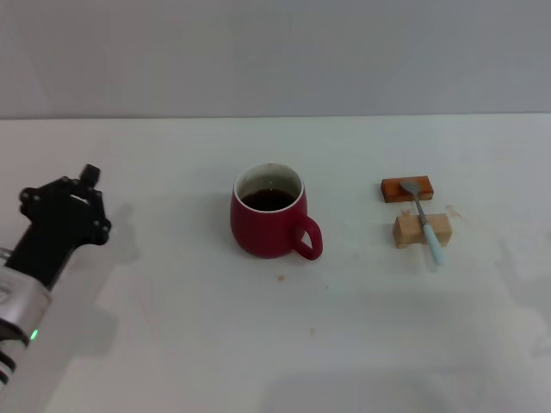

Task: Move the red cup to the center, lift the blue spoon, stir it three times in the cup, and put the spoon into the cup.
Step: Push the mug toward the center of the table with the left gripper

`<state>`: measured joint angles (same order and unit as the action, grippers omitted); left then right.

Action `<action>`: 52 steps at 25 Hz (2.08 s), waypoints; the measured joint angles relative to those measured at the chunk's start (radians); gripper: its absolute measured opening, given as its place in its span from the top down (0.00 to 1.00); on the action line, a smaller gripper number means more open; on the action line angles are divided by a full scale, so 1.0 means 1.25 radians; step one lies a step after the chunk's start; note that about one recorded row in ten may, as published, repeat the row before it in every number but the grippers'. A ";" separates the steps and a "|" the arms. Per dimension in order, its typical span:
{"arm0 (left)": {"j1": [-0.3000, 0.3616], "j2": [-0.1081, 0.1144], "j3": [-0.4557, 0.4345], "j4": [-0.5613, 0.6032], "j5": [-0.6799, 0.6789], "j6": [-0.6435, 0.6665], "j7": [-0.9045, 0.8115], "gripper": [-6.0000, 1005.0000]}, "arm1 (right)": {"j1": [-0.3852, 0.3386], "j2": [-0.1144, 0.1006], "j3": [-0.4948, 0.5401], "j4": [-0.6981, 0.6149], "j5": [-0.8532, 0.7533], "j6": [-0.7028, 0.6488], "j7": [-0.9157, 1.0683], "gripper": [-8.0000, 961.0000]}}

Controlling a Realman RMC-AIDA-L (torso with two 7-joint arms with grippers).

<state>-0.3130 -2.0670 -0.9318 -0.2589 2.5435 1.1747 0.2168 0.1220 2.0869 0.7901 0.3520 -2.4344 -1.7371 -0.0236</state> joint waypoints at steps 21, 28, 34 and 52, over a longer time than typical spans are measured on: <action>-0.107 -0.006 0.115 -0.013 0.000 -0.202 0.129 0.97 | 0.001 -0.001 0.000 -0.003 -0.004 -0.001 0.003 0.25; -0.135 -0.008 0.158 -0.032 0.000 -0.235 0.130 0.97 | -0.006 -0.001 0.000 -0.006 -0.003 -0.003 0.002 0.25; -0.144 -0.008 0.174 -0.040 0.000 -0.254 0.130 0.97 | -0.010 -0.001 0.000 -0.006 -0.003 -0.007 0.001 0.25; -0.157 -0.009 0.227 -0.071 0.000 -0.255 0.125 0.97 | -0.012 -0.002 0.000 -0.006 0.000 -0.011 -0.001 0.25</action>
<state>-0.5092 -2.0786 -0.6475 -0.3480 2.5433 0.8554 0.3727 0.1073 2.0847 0.7900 0.3450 -2.4350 -1.7505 -0.0255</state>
